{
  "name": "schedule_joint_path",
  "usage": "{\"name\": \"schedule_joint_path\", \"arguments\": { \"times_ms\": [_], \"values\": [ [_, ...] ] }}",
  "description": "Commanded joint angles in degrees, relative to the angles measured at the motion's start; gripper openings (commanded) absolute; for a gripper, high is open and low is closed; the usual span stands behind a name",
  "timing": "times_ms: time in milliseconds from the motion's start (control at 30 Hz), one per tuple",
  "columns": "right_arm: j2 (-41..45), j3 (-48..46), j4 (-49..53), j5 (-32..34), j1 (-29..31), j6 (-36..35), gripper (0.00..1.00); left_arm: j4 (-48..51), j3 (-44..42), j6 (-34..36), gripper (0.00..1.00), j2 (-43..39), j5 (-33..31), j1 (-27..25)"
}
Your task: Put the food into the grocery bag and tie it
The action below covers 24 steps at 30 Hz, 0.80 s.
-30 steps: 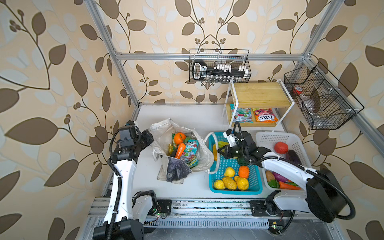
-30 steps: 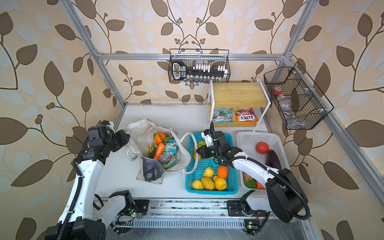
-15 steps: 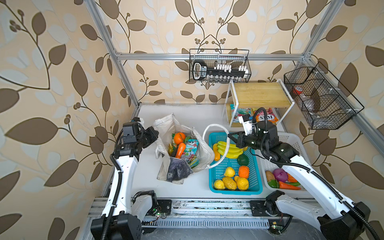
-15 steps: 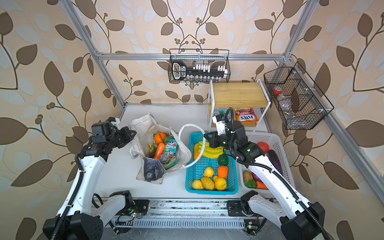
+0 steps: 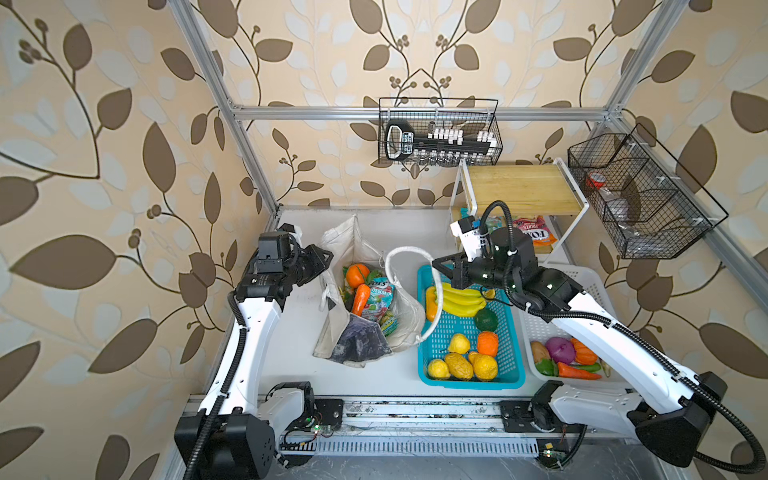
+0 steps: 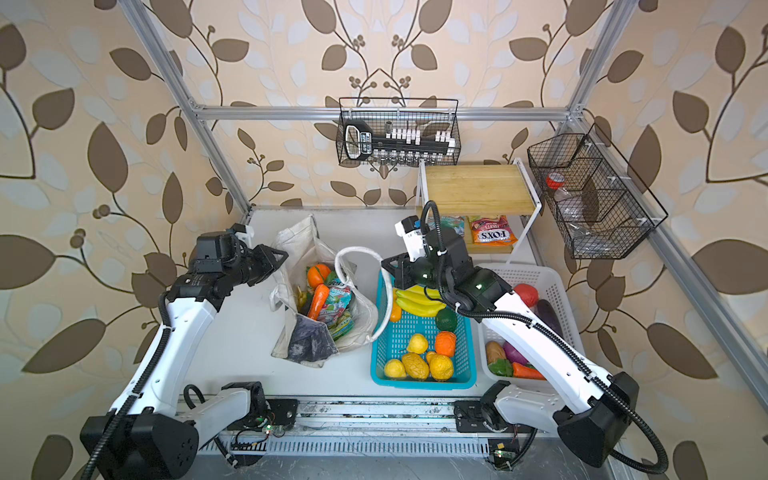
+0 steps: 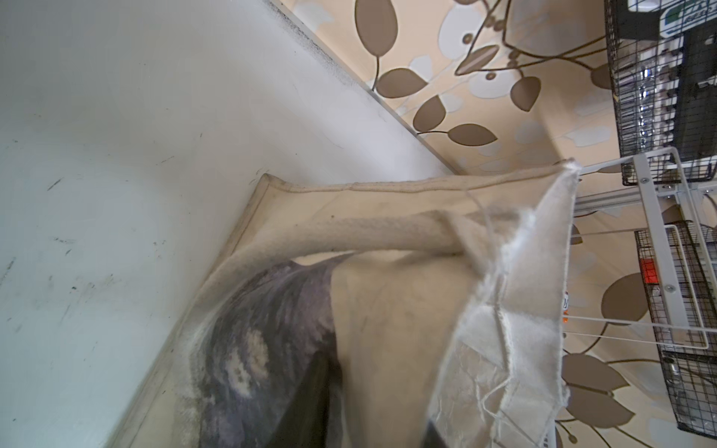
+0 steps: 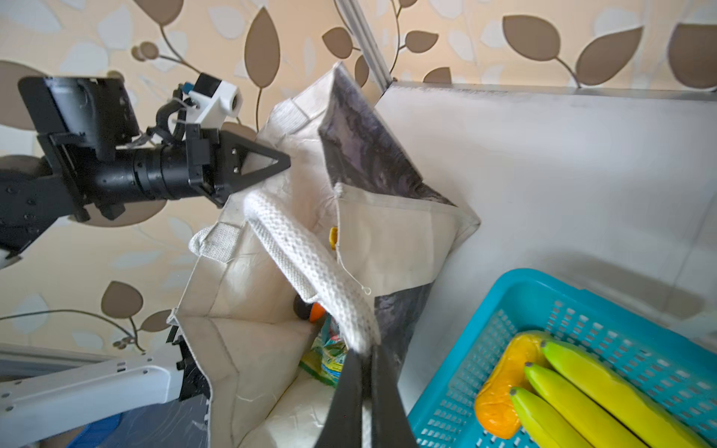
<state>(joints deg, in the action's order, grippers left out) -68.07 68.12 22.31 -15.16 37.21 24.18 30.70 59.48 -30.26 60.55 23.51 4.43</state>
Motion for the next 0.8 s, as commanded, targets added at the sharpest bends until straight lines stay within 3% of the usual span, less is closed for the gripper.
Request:
{"name": "schedule_joint_path", "arguments": {
  "times_ms": [0,100,167,267,467,667,767],
  "values": [
    [-0.48,-0.05,0.71,4.52,0.07,0.31,0.00,3.14,0.64,3.12,0.53,-4.38,-4.96,-0.33],
    [0.43,-2.28,-0.44,4.97,-0.56,0.98,0.00,6.94,2.84,5.28,0.89,-6.93,-9.76,0.18],
    [0.47,-2.83,-0.76,4.57,-0.78,1.25,0.00,8.63,4.60,4.90,0.99,-8.14,-11.28,0.88],
    [0.27,-3.34,-0.77,4.45,-0.84,1.21,0.00,11.62,6.99,1.47,0.99,-9.13,-12.79,3.45],
    [0.88,-4.35,-1.96,3.54,-0.82,1.39,0.00,14.75,5.07,-7.51,0.99,-14.24,-7.32,12.33],
    [1.53,-4.74,-2.46,2.51,-0.52,1.27,0.00,15.22,-3.18,-15.51,0.99,-15.79,-1.66,13.42],
    [2.27,-5.39,-2.96,2.21,-0.53,1.22,0.00,13.21,-8.50,-19.99,0.97,-16.87,4.42,17.84]
  ]
}}
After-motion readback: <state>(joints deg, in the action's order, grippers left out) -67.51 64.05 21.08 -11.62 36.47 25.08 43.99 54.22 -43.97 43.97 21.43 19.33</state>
